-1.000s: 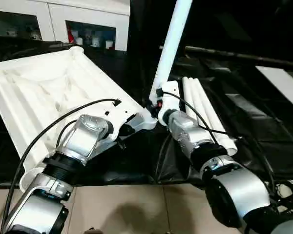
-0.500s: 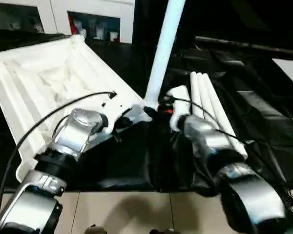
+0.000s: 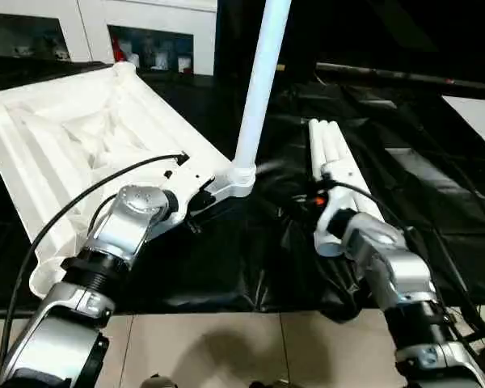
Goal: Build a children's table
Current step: Rotate leg to tighten
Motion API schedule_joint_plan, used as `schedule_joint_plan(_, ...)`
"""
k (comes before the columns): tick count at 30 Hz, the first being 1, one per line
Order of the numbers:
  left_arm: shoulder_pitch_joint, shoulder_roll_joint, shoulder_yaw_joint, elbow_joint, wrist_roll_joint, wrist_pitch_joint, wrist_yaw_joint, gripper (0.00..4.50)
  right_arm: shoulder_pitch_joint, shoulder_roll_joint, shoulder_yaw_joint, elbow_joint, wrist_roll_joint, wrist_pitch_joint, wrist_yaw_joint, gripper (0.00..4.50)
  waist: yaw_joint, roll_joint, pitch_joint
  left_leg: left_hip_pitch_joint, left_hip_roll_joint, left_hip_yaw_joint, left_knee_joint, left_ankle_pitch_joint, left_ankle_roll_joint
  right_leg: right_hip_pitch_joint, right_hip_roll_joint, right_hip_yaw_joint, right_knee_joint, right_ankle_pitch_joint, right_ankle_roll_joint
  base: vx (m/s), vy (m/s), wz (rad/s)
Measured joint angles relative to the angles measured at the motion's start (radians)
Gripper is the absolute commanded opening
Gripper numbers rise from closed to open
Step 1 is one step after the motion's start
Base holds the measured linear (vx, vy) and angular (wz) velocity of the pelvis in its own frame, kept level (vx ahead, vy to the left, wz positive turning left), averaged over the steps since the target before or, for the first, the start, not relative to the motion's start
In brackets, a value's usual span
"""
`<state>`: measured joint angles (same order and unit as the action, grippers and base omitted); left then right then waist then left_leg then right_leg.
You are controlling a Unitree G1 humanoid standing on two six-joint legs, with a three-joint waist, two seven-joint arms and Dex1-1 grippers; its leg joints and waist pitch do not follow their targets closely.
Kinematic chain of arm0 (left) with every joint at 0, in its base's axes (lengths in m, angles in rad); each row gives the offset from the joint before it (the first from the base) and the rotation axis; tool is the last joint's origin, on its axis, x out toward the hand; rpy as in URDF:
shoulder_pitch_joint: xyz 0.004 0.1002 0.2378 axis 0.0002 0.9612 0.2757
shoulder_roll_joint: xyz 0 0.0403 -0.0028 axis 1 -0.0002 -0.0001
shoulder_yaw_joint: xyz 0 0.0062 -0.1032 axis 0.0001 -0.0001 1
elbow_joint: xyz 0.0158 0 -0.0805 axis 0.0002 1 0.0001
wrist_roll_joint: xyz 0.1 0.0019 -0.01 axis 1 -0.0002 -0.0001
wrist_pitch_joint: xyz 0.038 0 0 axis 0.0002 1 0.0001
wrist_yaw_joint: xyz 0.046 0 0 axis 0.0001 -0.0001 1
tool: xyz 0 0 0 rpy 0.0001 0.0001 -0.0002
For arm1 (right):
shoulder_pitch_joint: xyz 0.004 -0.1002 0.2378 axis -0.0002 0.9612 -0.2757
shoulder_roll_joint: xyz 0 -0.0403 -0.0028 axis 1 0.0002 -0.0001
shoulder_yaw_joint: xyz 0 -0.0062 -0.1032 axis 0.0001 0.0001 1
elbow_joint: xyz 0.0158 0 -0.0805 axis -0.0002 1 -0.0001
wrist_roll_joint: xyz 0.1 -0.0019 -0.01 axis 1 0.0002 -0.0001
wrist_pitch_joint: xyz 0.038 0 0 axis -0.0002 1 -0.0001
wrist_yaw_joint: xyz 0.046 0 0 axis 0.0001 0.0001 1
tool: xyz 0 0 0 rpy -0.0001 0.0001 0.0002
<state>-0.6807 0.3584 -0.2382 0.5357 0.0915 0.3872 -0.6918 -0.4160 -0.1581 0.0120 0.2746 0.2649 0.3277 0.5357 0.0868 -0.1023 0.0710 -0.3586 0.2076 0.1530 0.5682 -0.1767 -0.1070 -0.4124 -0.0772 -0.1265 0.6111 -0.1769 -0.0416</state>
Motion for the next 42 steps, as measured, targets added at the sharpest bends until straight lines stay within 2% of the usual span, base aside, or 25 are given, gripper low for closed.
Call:
schedule_joint_plan(1, -0.002, -0.005, 0.000, 0.000, -0.002, -0.002, 0.000, 0.00, 0.006, -0.002, 0.000, -0.004, -0.001, 0.007, -0.002, 3.91, -0.002, 0.003, -0.001, -0.009, -0.004, -0.019, 0.004, 0.001, 0.001, 0.002, -0.001, -0.012, -0.002, 0.001, -0.003, 0.008, -0.011, 0.23)
schedule_joint_plan(2, -0.005, -0.012, 0.000, 0.000, -0.006, -0.010, -0.001, 0.00, 0.014, -0.003, 0.005, -0.011, -0.002, 0.018, -0.004, 3.91, -0.010, 0.010, 0.000, -0.027, -0.005, -0.047, 0.014, 0.005, 0.009, 0.006, -0.003, -0.038, -0.006, -0.001, -0.007, 0.008, -0.011, 0.23)
schedule_joint_plan(5, -0.020, -0.013, -0.003, 0.007, -0.010, -0.017, -0.003, 0.00, 0.023, 0.005, 0.039, -0.056, -0.003, 0.060, -0.009, 3.91, -0.023, 0.020, 0.000, -0.060, -0.008, -0.090, 0.027, 0.009, 0.015, 0.009, -0.009, -0.083, -0.006, -0.007, -0.015, 0.016, -0.023, 0.44)
schedule_joint_plan(7, -0.025, -0.010, -0.003, 0.012, -0.010, -0.018, -0.003, 0.00, 0.020, 0.007, 0.039, -0.061, -0.003, 0.066, -0.012, 3.91, -0.029, 0.025, 0.001, -0.069, -0.018, -0.115, 0.028, 0.014, 0.021, 0.013, -0.017, -0.104, -0.002, -0.014, -0.015, -0.006, -0.026, 0.37)
schedule_joint_plan(9, -0.025, -0.002, -0.001, 0.017, -0.010, -0.017, -0.003, 0.00, 0.018, 0.007, 0.039, -0.061, -0.003, 0.074, -0.014, 3.91, -0.032, 0.027, 0.002, -0.071, -0.022, -0.130, 0.028, 0.017, 0.016, 0.021, -0.017, -0.112, 0.000, -0.018, -0.015, -0.010, -0.027, 0.32)
schedule_joint_plan(11, -0.025, 0.009, -0.001, 0.020, -0.009, -0.017, -0.003, 0.00, 0.018, 0.006, 0.039, -0.061, -0.003, 0.079, -0.013, 3.91, -0.037, 0.029, 0.003, -0.073, -0.034, -0.151, 0.028, 0.018, 0.009, 0.028, -0.017, -0.120, 0.001, -0.023, -0.014, -0.018, -0.017, 0.25)
schedule_joint_plan(14, -0.025, 0.016, 0.005, 0.021, -0.009, -0.017, -0.003, 0.00, 0.018, 0.007, 0.043, -0.061, -0.003, 0.087, -0.011, 3.91, -0.040, 0.030, 0.003, -0.083, -0.038, -0.175, 0.028, 0.017, 0.003, 0.034, -0.017, -0.133, 0.002, -0.028, -0.015, -0.012, -0.022, 0.36)
schedule_joint_plan(15, -0.025, 0.018, 0.005, 0.021, -0.009, -0.016, -0.003, 0.00, 0.018, 0.007, 0.047, -0.061, -0.003, 0.087, -0.011, 3.91, -0.041, 0.031, 0.004, -0.084, -0.041, -0.179, 0.027, 0.019, 0.001, 0.037, -0.017, -0.133, 0.003, -0.030, -0.014, -0.003, -0.029, 0.32)
schedule_joint_plan(19, -0.024, 0.026, 0.005, 0.022, -0.009, -0.014, -0.004, 0.00, 0.017, 0.007, 0.057, -0.061, -0.005, 0.098, -0.014, 3.91, -0.048, 0.034, 0.005, -0.086, -0.066, -0.212, 0.017, 0.027, -0.012, 0.048, -0.017, -0.133, 0.007, -0.041, -0.011, 0.003, -0.006, 0.23)
schedule_joint_plan(22, -0.024, 0.027, 0.005, 0.021, -0.010, -0.014, -0.005, 0.00, 0.009, 0.007, 0.057, -0.060, -0.007, 0.097, -0.015, 3.91, -0.052, 0.038, 0.003, -0.094, -0.077, -0.230, 0.015, 0.031, -0.013, 0.049, -0.017, -0.133, 0.010, -0.048, -0.008, 0.011, -0.010, 0.29)
schedule_joint_plan(24, -0.024, 0.027, 0.005, 0.022, -0.010, -0.014, -0.009, 0.00, 0.009, 0.007, 0.057, -0.059, -0.011, 0.097, -0.015, 3.91, -0.052, 0.041, 0.004, -0.094, -0.074, -0.227, 0.015, 0.031, -0.013, 0.056, -0.017, -0.133, 0.011, -0.056, -0.004, 0.019, -0.011, 0.26)
schedule_joint_plan(26, -0.020, 0.028, 0.005, 0.032, -0.010, -0.012, -0.017, 0.00, 0.010, 0.013, 0.057, -0.058, -0.011, 0.100, -0.018, 3.91, -0.047, 0.048, 0.008, -0.066, -0.036, -0.184, 0.014, 0.030, -0.014, 0.078, -0.008, -0.120, 0.006, -0.063, 0.000, 0.059, -0.031, 0.13)
schedule_joint_plan(27, -0.018, 0.030, 0.005, 0.039, -0.009, -0.011, -0.019, 0.00, 0.010, 0.017, 0.057, -0.058, -0.010, 0.100, -0.019, 3.91, -0.045, 0.052, 0.011, -0.056, -0.025, -0.161, 0.013, 0.028, -0.012, 0.090, -0.004, -0.113, 0.003, -0.069, 0.006, 0.062, -0.023, -0.04)
schedule_joint_plan(28, -0.018, 0.029, 0.005, 0.049, -0.009, -0.010, -0.020, 0.00, 0.011, 0.016, 0.057, -0.058, -0.010, 0.100, -0.019, 3.91, -0.044, 0.055, 0.012, -0.035, -0.011, -0.136, 0.009, 0.024, -0.010, 0.103, 0.000, -0.100, -0.001, -0.073, 0.009, 0.073, -0.005, -0.07)
schedule_joint_plan(29, -0.017, 0.030, 0.005, 0.053, -0.009, -0.009, -0.021, 0.00, 0.012, 0.015, 0.058, -0.058, -0.011, 0.100, -0.019, 3.91, -0.041, 0.055, 0.012, -0.026, -0.003, -0.117, 0.006, 0.021, -0.009, 0.109, 0.000, -0.093, -0.002, -0.077, 0.011, 0.073, -0.005, -0.07)
schedule_joint_plan(30, -0.017, 0.029, 0.005, 0.056, -0.010, -0.009, -0.021, 0.00, 0.012, 0.012, 0.059, -0.059, -0.011, 0.100, -0.019, 3.91, -0.035, 0.055, 0.012, -0.022, 0.002, -0.098, 0.003, 0.019, -0.008, 0.115, 0.000, -0.086, -0.004, -0.079, 0.014, 0.091, 0.007, -0.05)
schedule_joint_plan(32, -0.017, 0.027, 0.005, 0.058, -0.010, -0.009, -0.021, 0.00, 0.015, 0.004, 0.060, -0.059, -0.011, 0.100, -0.019, 3.91, -0.022, 0.054, 0.011, -0.010, 0.007, -0.074, -0.006, 0.018, -0.006, 0.122, 0.000, -0.075, -0.012, -0.083, 0.018, 0.088, 0.019, -0.07)
schedule_joint_plan(33, -0.020, 0.026, 0.005, 0.058, -0.012, -0.010, -0.021, 0.00, 0.016, -0.001, 0.061, -0.059, -0.015, 0.100, -0.019, 3.91, -0.016, 0.055, 0.011, -0.006, 0.015, -0.058, -0.012, 0.018, -0.004, 0.127, 0.001, -0.074, -0.022, -0.082, 0.016, 0.113, 0.017, -0.06)
schedule_joint_plan(34, -0.024, 0.025, 0.005, 0.058, -0.016, -0.010, -0.021, 0.00, 0.019, -0.003, 0.062, -0.059, -0.021, 0.100, -0.019, 3.91, -0.010, 0.056, 0.010, 0.004, 0.020, -0.047, -0.013, 0.018, 0.000, 0.132, 0.002, -0.073, -0.027, -0.084, 0.019, 0.144, 0.020, -0.03)
schedule_joint_plan(36, -0.026, 0.026, 0.006, 0.058, -0.018, -0.012, -0.022, 0.00, 0.019, -0.001, 0.066, -0.060, -0.023, 0.100, -0.019, 3.91, -0.003, 0.053, 0.008, 0.012, 0.020, -0.040, -0.013, 0.010, 0.017, 0.133, 0.002, -0.059, -0.026, -0.093, 0.021, 0.160, 0.013, -0.05)
schedule_joint_plan(38, -0.027, 0.032, 0.012, 0.060, -0.017, -0.013, -0.021, 0.00, 0.018, 0.002, 0.074, -0.060, -0.023, 0.100, -0.018, 3.91, -0.004, 0.051, 0.007, 0.025, 0.012, -0.035, -0.011, -0.004, 0.024, 0.124, -0.001, -0.036, -0.005, -0.115, 0.011, 0.172, -0.003, -0.06)
schedule_joint_plan(39, -0.028, 0.036, 0.016, 0.064, -0.017, -0.013, -0.021, 0.00, 0.018, 0.004, 0.075, -0.061, -0.023, 0.099, -0.018, 3.91, -0.007, 0.045, 0.004, 0.027, 0.007, -0.033, -0.008, -0.009, 0.030, 0.117, -0.003, -0.018, 0.011, -0.128, 0.007, 0.141, -0.008, -0.03)
schedule_joint_plan(40, -0.028, 0.037, 0.022, 0.066, -0.016, -0.013, -0.020, 0.00, 0.018, 0.002, 0.074, -0.062, -0.023, 0.099, -0.018, 3.91, -0.008, 0.039, -0.001, 0.027, 0.000, -0.031, -0.004, -0.016, 0.042, 0.117, -0.007, -0.007, 0.023, -0.139, 0.022, 0.139, -0.023, -0.02)
schedule_joint_plan(41, -0.030, 0.035, 0.025, 0.069, -0.014, -0.013, -0.018, 0.00, 0.020, -0.005, 0.072, -0.062, -0.024, 0.099, -0.020, 3.91, 0.002, 0.036, -0.003, 0.010, -0.005, -0.025, 0.018, -0.034, 0.078, 0.121, 0.000, 0.006, 0.028, -0.144, 0.038, 0.139, -0.023, -0.02)
schedule_joint_plan(42, -0.032, 0.028, 0.024, 0.069, -0.014, -0.012, -0.018, 0.00, 0.024, -0.013, 0.069, -0.062, -0.025, 0.099, -0.020, 3.91, 0.004, 0.038, -0.004, -0.004, -0.004, -0.027, 0.042, -0.047, 0.124, 0.127, 0.006, 0.008, 0.025, -0.150, 0.039, 0.122, -0.022, 0.11)
